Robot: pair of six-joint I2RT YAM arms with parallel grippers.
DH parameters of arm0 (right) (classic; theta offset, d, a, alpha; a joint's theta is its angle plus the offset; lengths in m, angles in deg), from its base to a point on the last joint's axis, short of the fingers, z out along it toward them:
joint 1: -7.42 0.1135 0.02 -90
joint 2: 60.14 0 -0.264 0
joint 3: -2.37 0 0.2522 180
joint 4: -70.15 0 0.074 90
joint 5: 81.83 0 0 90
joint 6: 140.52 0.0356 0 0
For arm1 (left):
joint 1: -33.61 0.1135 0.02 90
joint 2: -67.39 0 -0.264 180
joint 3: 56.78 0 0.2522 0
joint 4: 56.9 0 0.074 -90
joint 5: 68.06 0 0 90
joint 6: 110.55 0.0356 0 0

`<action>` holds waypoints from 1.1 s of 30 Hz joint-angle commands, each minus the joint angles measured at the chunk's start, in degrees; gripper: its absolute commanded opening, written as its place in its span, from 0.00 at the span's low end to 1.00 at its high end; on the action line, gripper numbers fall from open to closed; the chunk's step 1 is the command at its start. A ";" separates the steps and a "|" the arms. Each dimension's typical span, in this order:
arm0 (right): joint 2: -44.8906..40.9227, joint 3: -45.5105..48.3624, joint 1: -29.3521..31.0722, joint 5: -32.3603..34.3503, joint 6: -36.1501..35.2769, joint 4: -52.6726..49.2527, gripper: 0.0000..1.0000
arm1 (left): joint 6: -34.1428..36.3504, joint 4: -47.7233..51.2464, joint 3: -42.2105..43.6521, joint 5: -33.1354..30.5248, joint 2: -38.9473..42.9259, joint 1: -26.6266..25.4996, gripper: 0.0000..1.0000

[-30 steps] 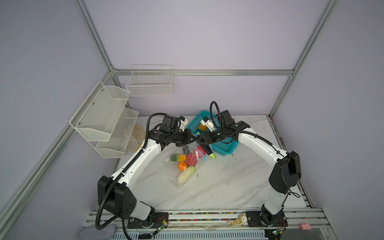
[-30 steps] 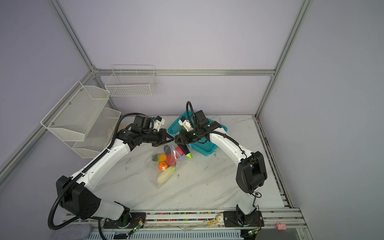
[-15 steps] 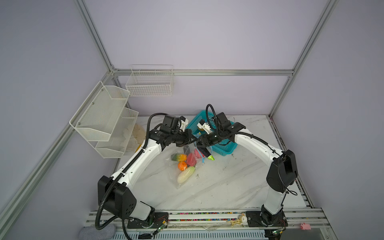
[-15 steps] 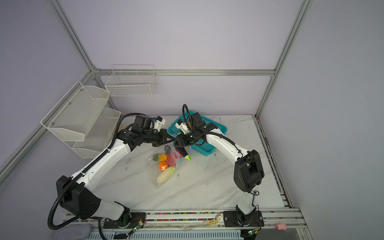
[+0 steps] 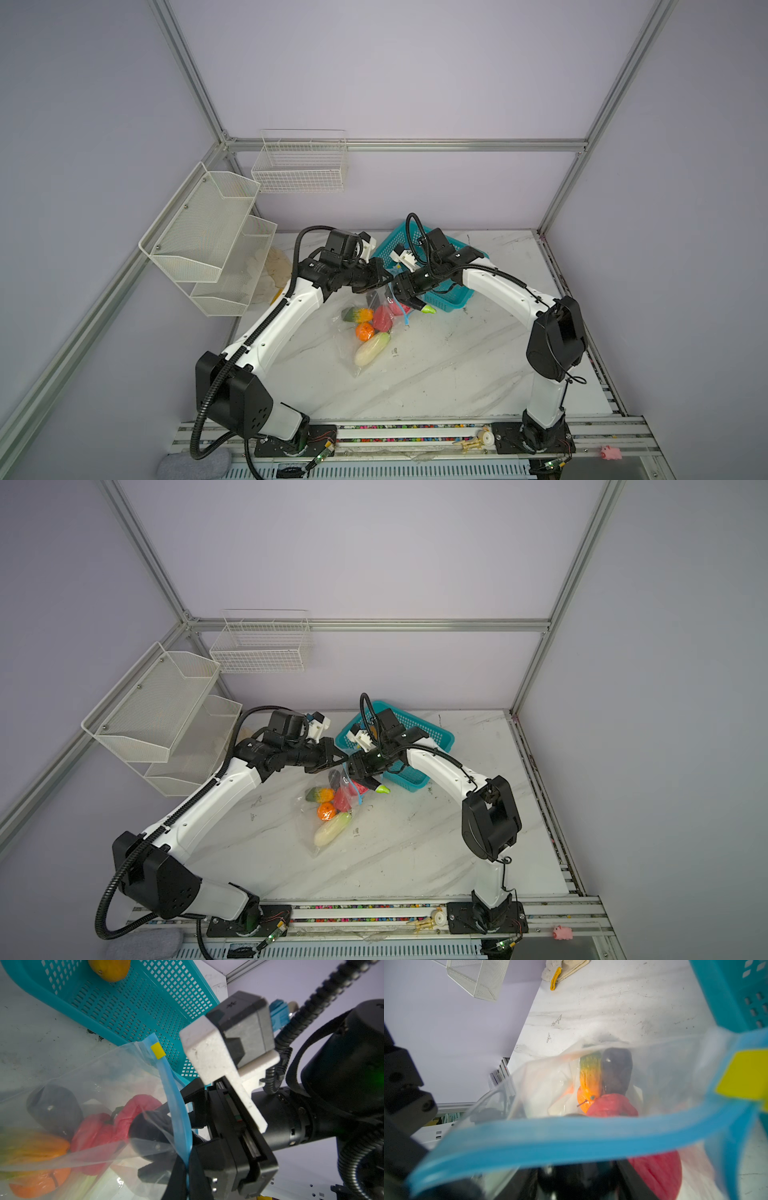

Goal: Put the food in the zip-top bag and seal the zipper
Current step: 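Lower the eggplant into the bag and open the right gripper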

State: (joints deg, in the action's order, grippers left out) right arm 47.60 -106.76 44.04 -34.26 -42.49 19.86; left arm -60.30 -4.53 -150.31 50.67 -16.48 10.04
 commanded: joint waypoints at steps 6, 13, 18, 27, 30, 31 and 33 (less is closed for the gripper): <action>2.32 -3.69 1.00 -0.89 -0.65 -1.09 0.51 | -0.33 -2.47 0.24 2.03 1.87 -1.24 0.00; 5.79 -7.10 1.86 -0.22 -1.84 -5.08 0.47 | -0.55 -2.83 0.84 1.94 2.40 -1.49 0.00; 6.84 -8.99 2.23 0.42 -1.45 -5.90 0.48 | -0.68 -3.19 1.21 2.02 2.39 -1.51 0.00; 6.82 -10.85 2.40 1.95 -1.17 -6.56 0.66 | -0.68 -3.45 1.74 2.10 2.34 -1.48 0.00; 6.37 -11.14 2.40 2.48 -0.70 -6.48 0.69 | -0.68 -3.55 1.94 2.05 2.33 -1.48 0.00; 6.31 -11.21 2.40 2.53 -0.60 -6.46 0.70 | -0.68 -3.59 2.05 2.11 2.32 -1.48 0.00; 6.03 -11.50 2.42 2.92 -0.56 -6.70 0.71 | -0.68 -3.63 2.13 2.03 2.35 -1.44 0.00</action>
State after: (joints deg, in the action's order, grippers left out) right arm 54.62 -115.87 45.31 -30.92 -43.45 11.16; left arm -60.48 -5.90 -150.31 47.63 -15.48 10.02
